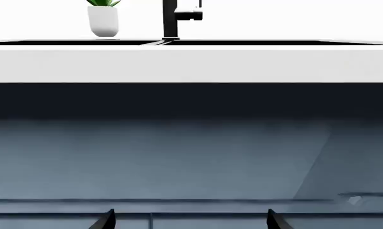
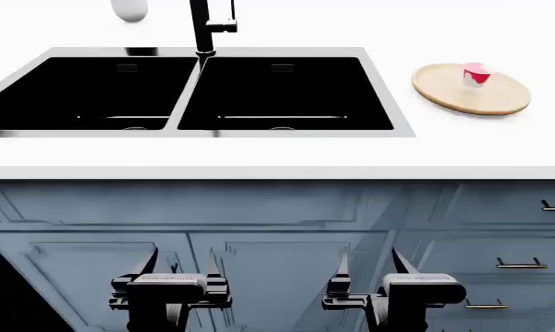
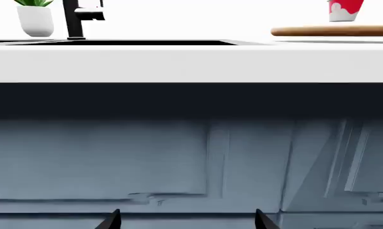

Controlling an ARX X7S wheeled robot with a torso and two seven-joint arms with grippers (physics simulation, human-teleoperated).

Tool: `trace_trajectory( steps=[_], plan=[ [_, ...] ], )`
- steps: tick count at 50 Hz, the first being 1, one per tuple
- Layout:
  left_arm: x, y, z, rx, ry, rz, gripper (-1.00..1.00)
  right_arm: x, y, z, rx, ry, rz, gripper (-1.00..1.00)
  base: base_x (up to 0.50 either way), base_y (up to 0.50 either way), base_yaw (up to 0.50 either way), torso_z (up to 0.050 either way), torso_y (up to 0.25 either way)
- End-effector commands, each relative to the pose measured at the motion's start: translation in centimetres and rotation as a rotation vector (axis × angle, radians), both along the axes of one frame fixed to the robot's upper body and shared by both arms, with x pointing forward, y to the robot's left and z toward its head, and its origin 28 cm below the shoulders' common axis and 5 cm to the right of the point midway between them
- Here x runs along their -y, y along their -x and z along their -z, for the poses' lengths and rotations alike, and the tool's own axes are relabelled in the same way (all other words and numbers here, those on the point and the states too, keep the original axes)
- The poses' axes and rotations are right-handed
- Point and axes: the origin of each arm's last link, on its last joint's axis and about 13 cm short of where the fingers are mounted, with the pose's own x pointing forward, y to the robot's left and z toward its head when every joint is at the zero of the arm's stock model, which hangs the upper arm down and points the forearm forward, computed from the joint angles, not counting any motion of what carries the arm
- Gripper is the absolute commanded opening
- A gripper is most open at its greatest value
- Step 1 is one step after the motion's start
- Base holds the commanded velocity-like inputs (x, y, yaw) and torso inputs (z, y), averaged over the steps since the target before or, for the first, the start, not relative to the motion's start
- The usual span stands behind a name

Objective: Pick the yogurt from the counter and place it in the sink. Then turn on the sink faucet.

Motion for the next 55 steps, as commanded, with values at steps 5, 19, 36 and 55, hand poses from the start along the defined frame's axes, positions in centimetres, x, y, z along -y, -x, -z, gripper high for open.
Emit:
trace_trajectory(
  steps=[5, 19, 36, 55],
  plan=[
    [-0.2, -0.4, 0.3, -0.014, -0.008, -0.012, 1.00, -0.6, -0.6, 0.6, -0.008, -0.002, -0.003, 1.00, 0.00, 0.00, 0.00, 0.000, 0.000],
    [-0.8, -0.5, 0.0, -0.030, -0.004, 0.001, 1.00, -1.9, -1.4, -0.5, 0.011, 0.009, -0.025, 1.00, 0.00, 0.00, 0.00, 0.000, 0.000],
    [-1.2, -2.2, -14.2, 0.025, -0.114, 0.006, 1.00, -1.4, -1.4, -12.9, 0.058, 0.044, -0.064, 1.00, 0.00, 0.00, 0.00, 0.000, 0.000],
    [-0.8, -1.5, -17.5, 0.034, -0.111, 0.032, 1.00, -1.8, -0.2, -17.6, 0.105, 0.082, -0.084, 1.00, 0.00, 0.00, 0.00, 0.023, 0.000]
  ],
)
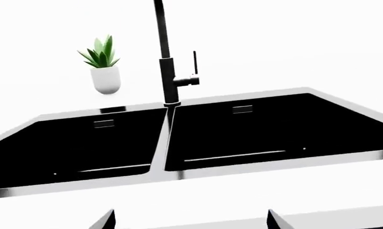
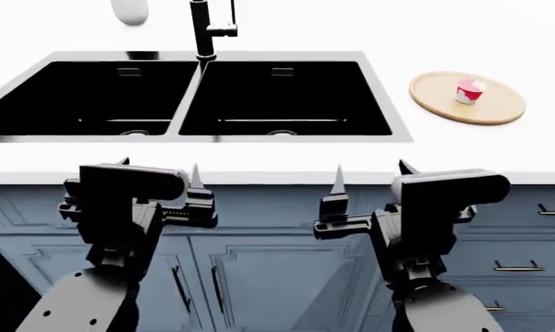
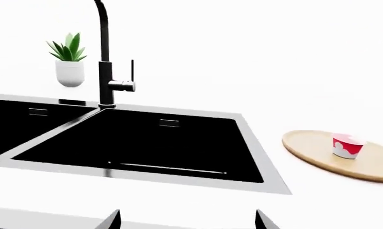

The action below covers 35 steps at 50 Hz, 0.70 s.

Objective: Pick the yogurt from the counter and place it in the sink. Then turn on the sink faucet.

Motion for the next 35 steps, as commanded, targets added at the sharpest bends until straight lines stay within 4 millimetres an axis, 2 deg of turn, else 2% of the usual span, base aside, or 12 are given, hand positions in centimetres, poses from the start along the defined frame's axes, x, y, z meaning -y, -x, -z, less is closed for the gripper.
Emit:
trace_trajectory(
  steps=[1, 18, 20, 24, 26, 27, 29, 32, 35],
  plan=[
    [0.1, 0.4, -1.5, -0.004, -0.007, 0.014, 1.00, -0.3, 0.6, -1.8, 0.012, 0.015, -0.020, 1.00, 0.00, 0.00, 0.00, 0.050, 0.000],
    [0.2, 0.0, -1.8, 0.000, -0.006, 0.016, 1.00, -0.3, 0.4, -2.4, 0.011, 0.014, -0.022, 1.00, 0.00, 0.00, 0.00, 0.050, 0.000],
    [0.1, 0.1, -2.0, -0.022, 0.059, 0.051, 1.00, -0.3, 0.3, -2.7, 0.009, 0.007, -0.025, 1.00, 0.00, 0.00, 0.00, 0.050, 0.000],
    [0.2, -0.6, -4.7, -0.080, 0.037, -0.008, 1.00, -0.2, -1.0, -4.5, -0.016, -0.006, -0.008, 1.00, 0.00, 0.00, 0.00, 0.000, 0.000],
    [0.2, -2.3, -6.3, -0.110, 0.018, -0.087, 1.00, 0.0, -1.8, -6.1, -0.021, -0.025, -0.006, 1.00, 0.00, 0.00, 0.00, 0.000, 0.000],
    [0.3, -2.5, -7.6, -0.052, 0.053, -0.106, 1.00, 0.1, -2.5, -7.0, -0.017, -0.009, 0.012, 1.00, 0.00, 0.00, 0.00, 0.000, 0.000],
    [0.2, -3.6, -8.9, -0.079, 0.118, 0.005, 1.00, 0.2, -3.2, -7.9, -0.017, -0.018, 0.016, 1.00, 0.00, 0.00, 0.00, 0.000, 0.000],
    [0.4, -4.2, -10.0, -0.054, 0.008, 0.062, 1.00, 0.5, -5.0, -8.8, -0.007, 0.005, 0.060, 1.00, 0.00, 0.00, 0.00, 0.000, 0.000],
    [0.8, -5.9, -11.4, -0.062, -0.046, 0.067, 1.00, 0.7, -7.3, -10.1, -0.002, 0.031, 0.103, 1.00, 0.00, 0.00, 0.00, 0.000, 0.000]
  ],
)
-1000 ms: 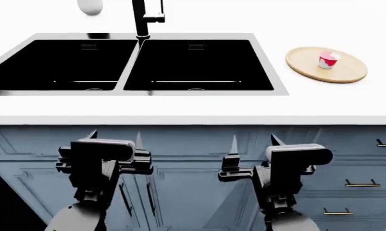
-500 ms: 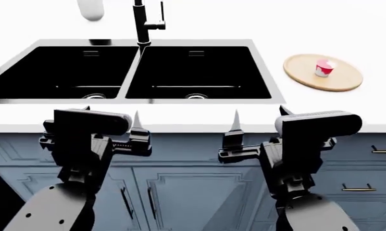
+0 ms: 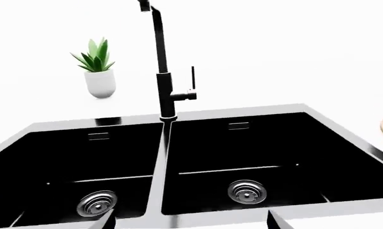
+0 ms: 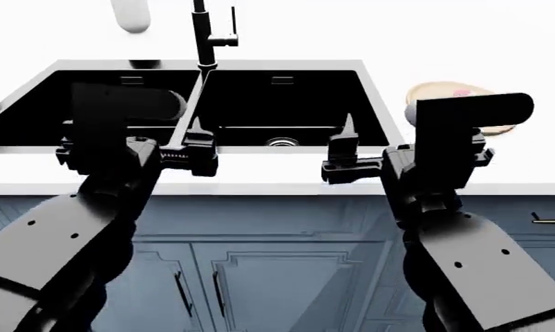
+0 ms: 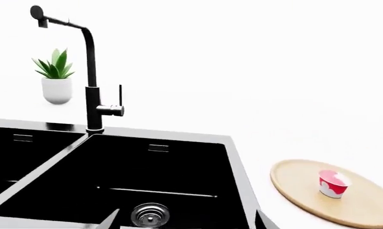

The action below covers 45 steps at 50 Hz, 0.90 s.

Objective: Pick the yogurt from the counter and place it in the sink. Then turn on the sink faucet.

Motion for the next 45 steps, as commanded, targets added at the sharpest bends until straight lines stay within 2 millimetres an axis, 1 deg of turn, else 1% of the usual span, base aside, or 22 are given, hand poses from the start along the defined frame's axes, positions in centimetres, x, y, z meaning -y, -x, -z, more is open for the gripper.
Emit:
trace_trajectory(
  steps=[1, 2, 3, 4, 5, 6, 8, 11, 12, 14, 15, 16, 18, 19, 22, 23, 26, 30, 31, 33, 43, 45],
  plan=[
    [0.5, -3.8, -5.8, 0.020, -0.086, 0.055, 1.00, 0.3, -5.3, -4.6, -0.024, 0.008, 0.043, 1.00, 0.00, 0.00, 0.00, 0.000, 0.000],
    [0.6, -4.8, -6.6, 0.024, -0.071, 0.048, 1.00, 0.2, -6.1, -5.2, -0.042, 0.008, 0.025, 1.00, 0.00, 0.00, 0.00, 0.000, 0.000],
    [0.8, -5.8, -7.2, 0.033, -0.063, 0.042, 1.00, 0.3, -7.2, -5.9, -0.026, 0.022, 0.071, 1.00, 0.00, 0.00, 0.00, 0.000, 0.000],
    [0.8, -5.8, -7.2, 0.033, -0.063, 0.042, 1.00, 0.3, -8.2, -6.6, -0.076, -0.058, 0.025, 1.00, 0.00, 0.00, 0.00, 0.000, 0.000],
    [1.4, -7.1, -7.9, 0.026, -0.056, 0.056, 1.00, 0.3, -9.0, -6.9, -0.057, -0.023, 0.051, 1.00, 0.00, 0.00, 0.00, 0.000, 0.000],
    [1.8, -8.3, -8.3, 0.019, -0.057, 0.061, 1.00, 0.2, -10.4, -7.0, -0.071, 0.015, 0.065, 1.00, 0.00, 0.00, 0.00, 0.000, 0.000],
    [2.0, -10.3, -8.7, 0.007, -0.067, 0.042, 1.00, 0.4, -12.1, -7.9, -0.104, -0.046, 0.067, 1.00, 0.00, 0.00, 0.00, 0.000, 0.000],
    [2.5, -11.6, -9.8, -0.001, -0.066, 0.044, 1.00, 0.7, -13.6, -8.8, -0.082, 0.012, 0.086, 1.00, 0.00, 0.00, 0.00, 0.000, 0.000],
    [2.9, -12.1, -10.7, -0.002, -0.060, 0.055, 1.00, 0.8, -14.4, -9.4, -0.102, -0.013, 0.097, 1.00, 0.00, 0.00, 0.00, 0.000, 0.000],
    [3.5, -13.0, -11.8, -0.004, -0.078, 0.041, 1.00, 0.7, -15.4, -9.6, -0.112, 0.012, 0.146, 1.00, 0.00, 0.00, 0.00, 0.000, 0.000],
    [3.6, -13.4, -12.2, 0.000, -0.072, 0.027, 1.00, 0.6, -15.7, -9.7, -0.120, -0.005, 0.129, 1.00, 0.00, 0.00, 0.00, 0.000, 0.000],
    [3.8, -13.8, -12.5, 0.000, -0.069, 0.014, 1.00, 0.5, -16.0, -9.7, -0.121, -0.003, 0.137, 1.00, 0.00, 0.00, 0.00, 0.000, 0.000],
    [3.9, -15.1, -12.0, -0.011, -0.061, -0.028, 1.00, 0.2, -16.4, -9.7, -0.122, -0.015, 0.104, 1.00, 0.00, 0.00, 0.00, 0.000, 0.000],
    [3.9, -15.5, -12.1, -0.014, -0.063, -0.032, 1.00, 0.2, -16.6, -9.8, -0.153, -0.099, 0.084, 1.00, 0.00, 0.00, 0.00, 0.000, 0.000],
    [4.0, -16.0, -12.4, -0.024, -0.061, -0.061, 1.00, 0.6, -17.8, -9.4, -0.200, -0.064, 0.156, 1.00, 0.00, 0.00, 0.00, 0.000, 0.000],
    [4.0, -16.1, -12.4, -0.021, -0.072, -0.069, 1.00, 0.6, -17.9, -9.6, -0.194, -0.007, 0.182, 1.00, 0.00, 0.00, 0.00, 0.000, 0.000],
    [4.2, -16.1, -12.3, -0.028, -0.092, -0.095, 1.00, 0.3, -17.9, -10.7, -0.186, 0.051, 0.163, 1.00, 0.33, 0.00, 0.00, 0.000, 0.000],
    [4.4, -15.8, -12.9, -0.043, -0.102, -0.122, 1.00, -0.1, -17.6, -11.9, -0.202, 0.063, 0.195, 1.00, 0.50, 0.00, 0.00, 0.000, 0.000],
    [4.4, -15.8, -13.0, -0.042, -0.108, -0.130, 1.00, -0.1, -17.6, -12.0, -0.202, 0.050, 0.170, 1.00, 0.50, 0.00, 0.00, 0.000, 0.000],
    [4.2, -15.8, -13.2, -0.040, -0.073, -0.146, 1.00, -0.1, -17.6, -11.8, -0.212, 0.084, 0.179, 1.00, 0.50, 0.00, 0.00, 0.000, 0.000],
    [4.1, -16.0, -12.6, -0.044, -0.072, -0.141, 1.00, -0.1, -17.6, -11.7, -0.208, 0.068, 0.182, 1.00, 0.50, 0.00, 0.00, 0.000, 0.000],
    [3.9, -16.1, -12.4, -0.051, -0.068, -0.139, 1.00, 0.0, -17.7, -11.2, -0.214, 0.071, 0.187, 1.00, 0.50, 0.00, 0.00, 0.000, 0.000]
  ],
)
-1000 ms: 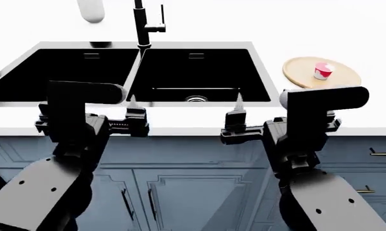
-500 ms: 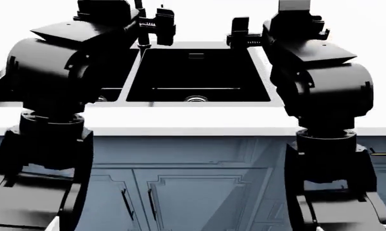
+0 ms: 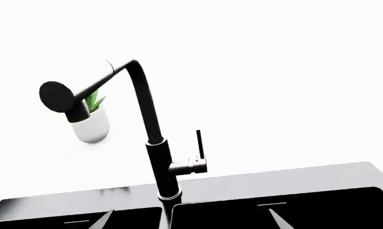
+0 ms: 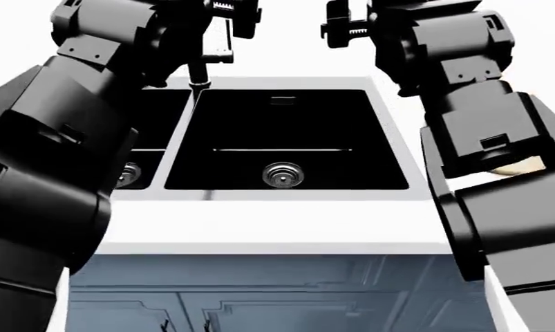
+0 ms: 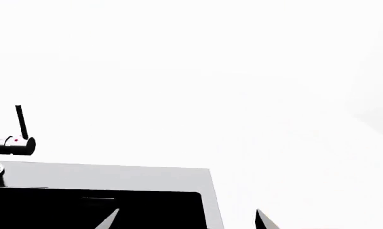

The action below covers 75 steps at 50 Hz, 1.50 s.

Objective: Pick the yogurt from the counter and place it in the sink. Then turn on the sink faucet.

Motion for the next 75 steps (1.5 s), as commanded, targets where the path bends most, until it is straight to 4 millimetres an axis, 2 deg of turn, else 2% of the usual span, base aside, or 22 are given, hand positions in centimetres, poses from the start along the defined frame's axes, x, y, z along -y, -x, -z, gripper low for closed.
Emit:
trace_trajectory(
  steps=[1, 9, 13, 25, 33, 37, 60, 66, 75],
  plan=[
    [-1.1, -0.3, -0.5, 0.014, 0.022, -0.067, 1.00, 0.5, -0.2, 0.1, -0.017, 0.017, 0.039, 1.00, 0.50, 0.00, 0.00, 0.000, 0.000],
    [-0.9, -0.2, -0.7, 0.017, 0.018, -0.065, 1.00, 0.4, -0.2, 0.4, -0.026, 0.010, 0.036, 1.00, 0.50, 0.00, 0.00, 0.000, 0.000],
    [-0.8, -0.3, -0.1, 0.008, 0.015, -0.062, 1.00, 0.4, -0.2, 0.6, -0.028, 0.011, 0.036, 1.00, 0.50, 0.00, 0.00, 0.000, 0.000],
    [-1.2, -0.3, -0.4, 0.003, 0.014, -0.065, 1.00, 0.1, -0.2, 0.9, -0.036, 0.036, 0.016, 1.00, 0.50, 0.00, 0.00, 0.000, 0.001],
    [-0.7, -0.2, -0.3, 0.000, 0.013, -0.049, 1.00, 0.1, -0.3, 1.1, -0.035, 0.045, 0.027, 1.00, 0.50, 0.00, 0.00, 0.000, 0.000],
    [-0.6, -0.2, -0.1, -0.001, 0.015, -0.051, 1.00, 0.1, -0.3, 1.3, -0.040, -0.003, 0.019, 1.00, -0.03, -0.12, 0.00, 0.000, 0.003],
    [-0.8, -0.3, -0.1, -0.005, 0.028, -0.055, 1.00, 0.2, -0.3, 1.7, -0.051, 0.044, 0.043, 1.00, -0.01, -0.15, 0.00, 0.000, 0.000],
    [-0.7, -0.3, 0.0, -0.007, 0.027, -0.052, 1.00, 0.2, -0.3, 1.6, -0.051, 0.043, 0.035, 1.00, 0.50, 0.00, 0.00, 0.000, 0.000],
    [-0.7, -0.3, -0.1, -0.007, 0.029, -0.048, 1.00, 0.5, -0.1, 1.0, -0.080, 0.037, 0.045, 1.00, 0.00, 0.00, 0.00, 0.000, 0.000]
  ],
)
